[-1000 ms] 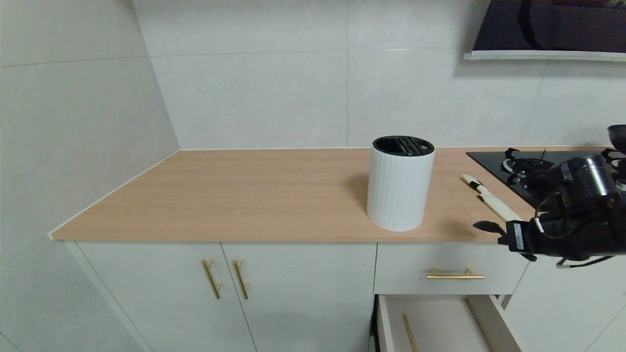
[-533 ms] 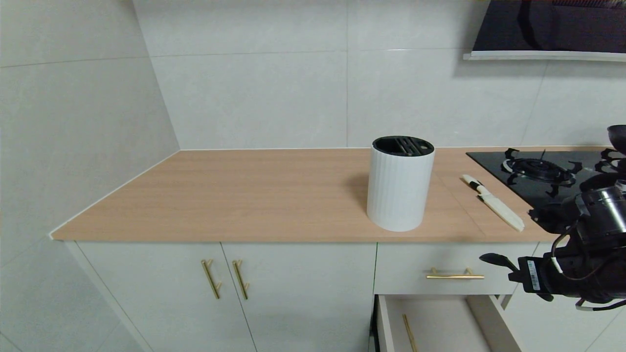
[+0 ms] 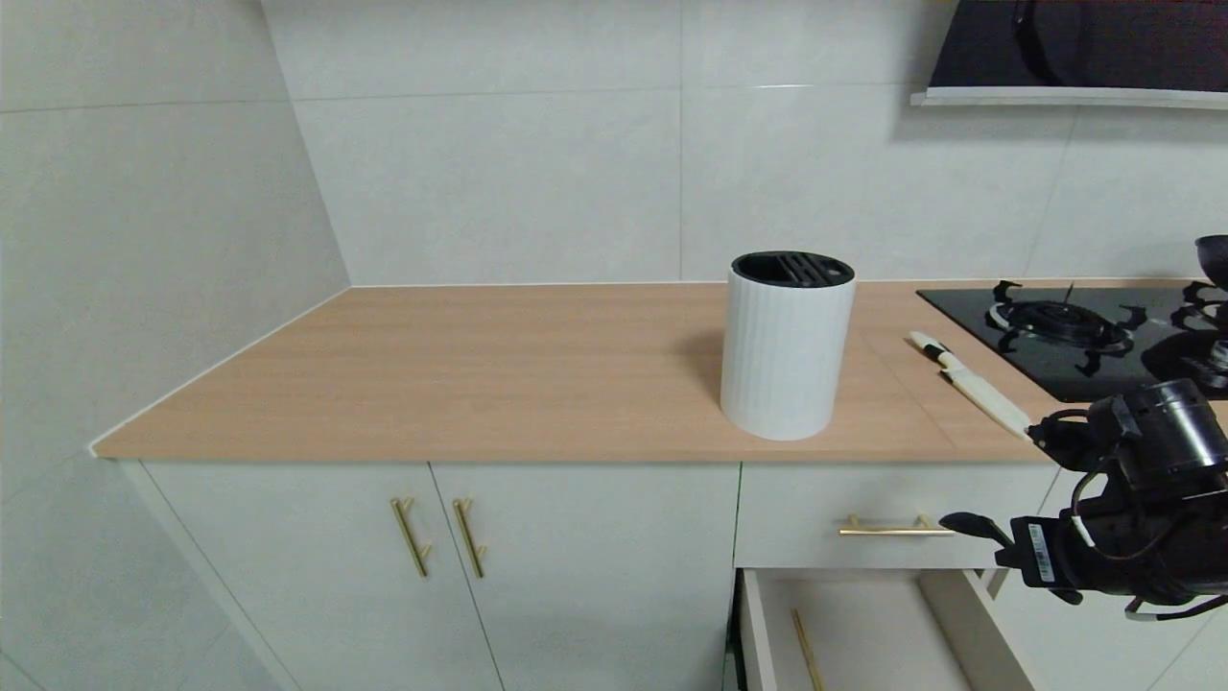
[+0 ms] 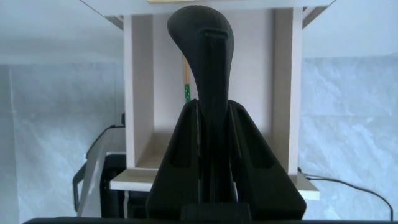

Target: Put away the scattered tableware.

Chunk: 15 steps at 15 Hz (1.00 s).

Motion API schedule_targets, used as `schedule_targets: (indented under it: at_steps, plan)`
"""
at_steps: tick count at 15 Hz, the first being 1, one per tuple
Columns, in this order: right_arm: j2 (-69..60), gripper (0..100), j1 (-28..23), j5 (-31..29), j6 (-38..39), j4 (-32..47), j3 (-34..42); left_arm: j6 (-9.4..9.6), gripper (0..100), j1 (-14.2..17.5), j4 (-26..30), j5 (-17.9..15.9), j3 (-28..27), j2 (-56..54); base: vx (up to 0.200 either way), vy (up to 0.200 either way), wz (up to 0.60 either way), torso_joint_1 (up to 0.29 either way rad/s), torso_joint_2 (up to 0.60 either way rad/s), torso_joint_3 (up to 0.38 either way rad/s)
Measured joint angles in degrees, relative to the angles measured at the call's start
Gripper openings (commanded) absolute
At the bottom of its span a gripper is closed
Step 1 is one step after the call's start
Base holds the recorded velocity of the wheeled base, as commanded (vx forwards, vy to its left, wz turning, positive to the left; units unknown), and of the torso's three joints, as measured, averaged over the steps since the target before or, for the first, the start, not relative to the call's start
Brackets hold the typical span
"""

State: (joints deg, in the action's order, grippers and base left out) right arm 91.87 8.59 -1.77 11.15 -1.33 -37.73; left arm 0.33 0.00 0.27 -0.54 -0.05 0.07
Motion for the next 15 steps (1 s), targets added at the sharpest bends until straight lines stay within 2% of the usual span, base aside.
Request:
schedule_targets:
  at_steps: [15]
  plan:
    - [1.02, 0, 0.00, 0.11, -0.16, -0.01, 0.24, 0.02, 100, 0.00, -0.02, 0.00, 0.02, 0.00, 0.000, 0.000, 0.00, -0.178, 0.48, 0.301]
